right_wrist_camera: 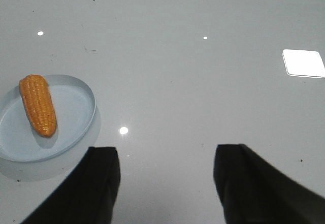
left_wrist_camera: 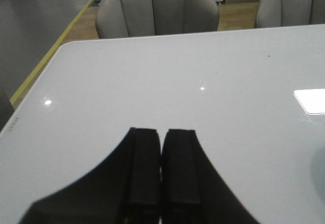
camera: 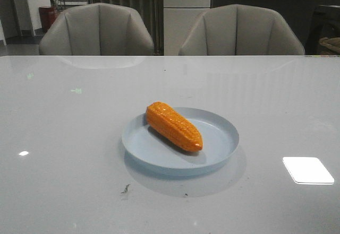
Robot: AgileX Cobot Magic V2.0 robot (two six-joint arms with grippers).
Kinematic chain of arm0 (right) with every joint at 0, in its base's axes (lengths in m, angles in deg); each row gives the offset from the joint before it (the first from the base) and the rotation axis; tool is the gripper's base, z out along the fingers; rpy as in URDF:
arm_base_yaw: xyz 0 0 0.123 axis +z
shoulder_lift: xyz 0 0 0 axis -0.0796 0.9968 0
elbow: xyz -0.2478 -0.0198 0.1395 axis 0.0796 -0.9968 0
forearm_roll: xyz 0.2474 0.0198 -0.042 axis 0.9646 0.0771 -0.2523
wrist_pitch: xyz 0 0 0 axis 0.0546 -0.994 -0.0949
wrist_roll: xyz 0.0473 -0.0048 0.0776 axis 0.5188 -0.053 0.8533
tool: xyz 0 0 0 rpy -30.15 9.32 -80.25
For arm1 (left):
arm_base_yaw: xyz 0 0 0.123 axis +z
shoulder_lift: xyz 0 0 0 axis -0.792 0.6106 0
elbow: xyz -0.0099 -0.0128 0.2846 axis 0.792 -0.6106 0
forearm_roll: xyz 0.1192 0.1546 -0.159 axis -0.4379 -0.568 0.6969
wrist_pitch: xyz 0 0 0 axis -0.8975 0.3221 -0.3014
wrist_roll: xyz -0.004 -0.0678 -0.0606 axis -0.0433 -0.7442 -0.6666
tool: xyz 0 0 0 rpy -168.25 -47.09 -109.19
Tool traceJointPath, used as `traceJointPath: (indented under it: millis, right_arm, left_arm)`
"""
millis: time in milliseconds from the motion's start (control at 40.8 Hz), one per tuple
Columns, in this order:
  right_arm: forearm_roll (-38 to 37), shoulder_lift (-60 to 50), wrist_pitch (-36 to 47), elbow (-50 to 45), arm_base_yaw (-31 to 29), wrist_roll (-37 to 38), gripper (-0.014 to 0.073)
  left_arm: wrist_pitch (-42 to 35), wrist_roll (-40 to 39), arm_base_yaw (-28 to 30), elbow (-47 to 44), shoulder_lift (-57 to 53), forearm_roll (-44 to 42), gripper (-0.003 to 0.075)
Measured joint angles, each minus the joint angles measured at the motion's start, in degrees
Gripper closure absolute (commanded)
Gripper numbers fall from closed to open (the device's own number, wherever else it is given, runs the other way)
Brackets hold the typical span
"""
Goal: Place corn on plate with both arms
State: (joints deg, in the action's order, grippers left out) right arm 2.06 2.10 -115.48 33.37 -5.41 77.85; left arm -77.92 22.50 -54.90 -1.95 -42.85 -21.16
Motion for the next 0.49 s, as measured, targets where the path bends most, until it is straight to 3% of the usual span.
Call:
traceJointPath:
  millis: [490]
  right_arm:
    - [0.1,0.0,0.0,0.0,0.0,0.0,0.0078]
  left_arm:
    - [-0.6,0.0,0.0,-1.2,-1.9,0.0,0.0626]
